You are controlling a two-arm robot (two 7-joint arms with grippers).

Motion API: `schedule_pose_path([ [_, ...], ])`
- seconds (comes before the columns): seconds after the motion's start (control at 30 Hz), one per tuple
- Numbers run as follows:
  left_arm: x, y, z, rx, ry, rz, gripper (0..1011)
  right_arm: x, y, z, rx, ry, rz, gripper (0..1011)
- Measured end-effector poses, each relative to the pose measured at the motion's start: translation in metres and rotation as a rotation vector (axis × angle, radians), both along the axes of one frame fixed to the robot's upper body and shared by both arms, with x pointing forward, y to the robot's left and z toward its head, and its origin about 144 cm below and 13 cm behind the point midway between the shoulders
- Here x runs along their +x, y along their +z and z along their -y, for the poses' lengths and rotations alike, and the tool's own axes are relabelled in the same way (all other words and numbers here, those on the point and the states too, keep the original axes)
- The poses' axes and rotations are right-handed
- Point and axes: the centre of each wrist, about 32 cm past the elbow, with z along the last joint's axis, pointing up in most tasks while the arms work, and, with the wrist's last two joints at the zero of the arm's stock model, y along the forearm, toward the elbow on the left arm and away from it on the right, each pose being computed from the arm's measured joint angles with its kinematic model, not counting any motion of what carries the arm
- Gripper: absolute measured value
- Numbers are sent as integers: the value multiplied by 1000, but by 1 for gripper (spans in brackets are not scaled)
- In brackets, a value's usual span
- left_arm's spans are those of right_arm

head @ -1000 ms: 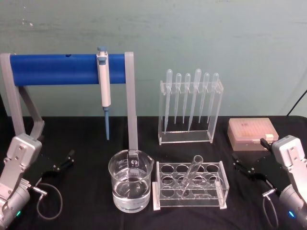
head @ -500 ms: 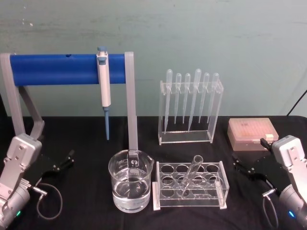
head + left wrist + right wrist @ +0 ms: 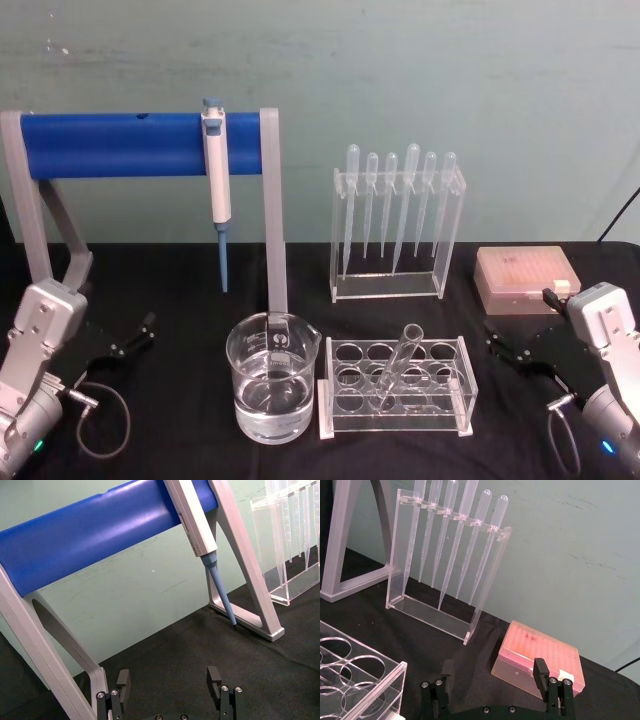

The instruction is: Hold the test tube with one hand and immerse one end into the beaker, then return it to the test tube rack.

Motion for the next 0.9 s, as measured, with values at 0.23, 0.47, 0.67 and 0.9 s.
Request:
schedule_pose_path([
  [0.23,0,0,0,0,0,0,1000,0,0,0,0,0,0,1002],
  [0.47,0,0,0,0,0,0,1000,0,0,0,0,0,0,1002],
  [0.67,0,0,0,0,0,0,1000,0,0,0,0,0,0,1002],
  [0.9,0,0,0,0,0,0,1000,-9,7,11,61,16,35,1002],
])
